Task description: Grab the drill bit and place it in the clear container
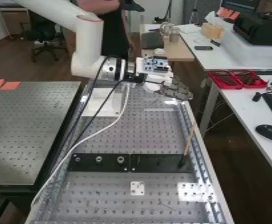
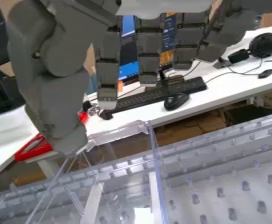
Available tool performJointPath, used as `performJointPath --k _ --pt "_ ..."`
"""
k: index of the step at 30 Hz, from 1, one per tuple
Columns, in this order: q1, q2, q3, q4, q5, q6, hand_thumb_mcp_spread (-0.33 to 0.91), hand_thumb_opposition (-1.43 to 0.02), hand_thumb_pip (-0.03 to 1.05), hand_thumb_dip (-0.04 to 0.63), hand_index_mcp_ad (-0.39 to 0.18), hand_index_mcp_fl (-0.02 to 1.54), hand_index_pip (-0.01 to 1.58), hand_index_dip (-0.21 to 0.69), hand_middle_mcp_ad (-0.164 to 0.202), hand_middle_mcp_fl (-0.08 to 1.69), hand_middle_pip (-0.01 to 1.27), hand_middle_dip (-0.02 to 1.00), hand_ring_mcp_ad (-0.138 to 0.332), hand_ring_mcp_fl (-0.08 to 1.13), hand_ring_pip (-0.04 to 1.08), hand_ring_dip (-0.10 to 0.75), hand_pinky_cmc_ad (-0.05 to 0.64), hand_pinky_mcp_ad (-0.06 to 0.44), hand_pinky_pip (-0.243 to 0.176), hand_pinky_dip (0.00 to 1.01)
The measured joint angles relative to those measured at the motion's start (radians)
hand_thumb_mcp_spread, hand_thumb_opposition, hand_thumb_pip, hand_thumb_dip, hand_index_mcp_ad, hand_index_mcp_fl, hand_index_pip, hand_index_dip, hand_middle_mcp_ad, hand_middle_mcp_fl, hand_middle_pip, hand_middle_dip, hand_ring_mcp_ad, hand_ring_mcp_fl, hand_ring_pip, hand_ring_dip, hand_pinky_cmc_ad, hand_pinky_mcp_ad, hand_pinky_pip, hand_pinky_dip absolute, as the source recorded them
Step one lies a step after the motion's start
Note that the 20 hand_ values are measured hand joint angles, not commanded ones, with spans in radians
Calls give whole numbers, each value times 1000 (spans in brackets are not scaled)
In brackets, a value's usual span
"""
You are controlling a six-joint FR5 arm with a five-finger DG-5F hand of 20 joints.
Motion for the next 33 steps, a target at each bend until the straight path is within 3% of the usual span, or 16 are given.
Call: performJointPath --k 4,13,16,23,27,29,33 --pt "-13 39 -21 16 -11 -12 419 -785 478 283 -154 422 93 546 77 162 113 253 168 51 96 56 215 122 -66 138" --pt "-80 216 -94 58 -39 -119 351 -742 473 255 -138 424 54 581 77 169 113 251 176 28 98 56 192 120 -72 138" --pt "-104 279 -113 54 -47 -160 319 -742 405 220 -120 456 54 597 75 173 113 251 183 28 98 56 192 115 -75 138" --pt "-150 409 -136 2 -71 -232 319 -730 354 176 -120 471 37 597 75 173 113 251 183 28 98 56 197 138 -91 152" --pt "-163 433 -138 -15 -67 -251 304 -730 300 157 -113 419 38 588 75 162 113 251 202 28 98 56 194 131 -93 152" --pt "-165 437 -138 -17 -61 -255 286 -712 295 138 -106 394 38 553 73 161 112 250 202 31 98 56 194 152 -89 154" --pt "-173 442 -132 -22 -76 -266 288 -688 276 103 -98 323 35 494 75 157 120 248 213 31 96 56 211 148 -108 168"
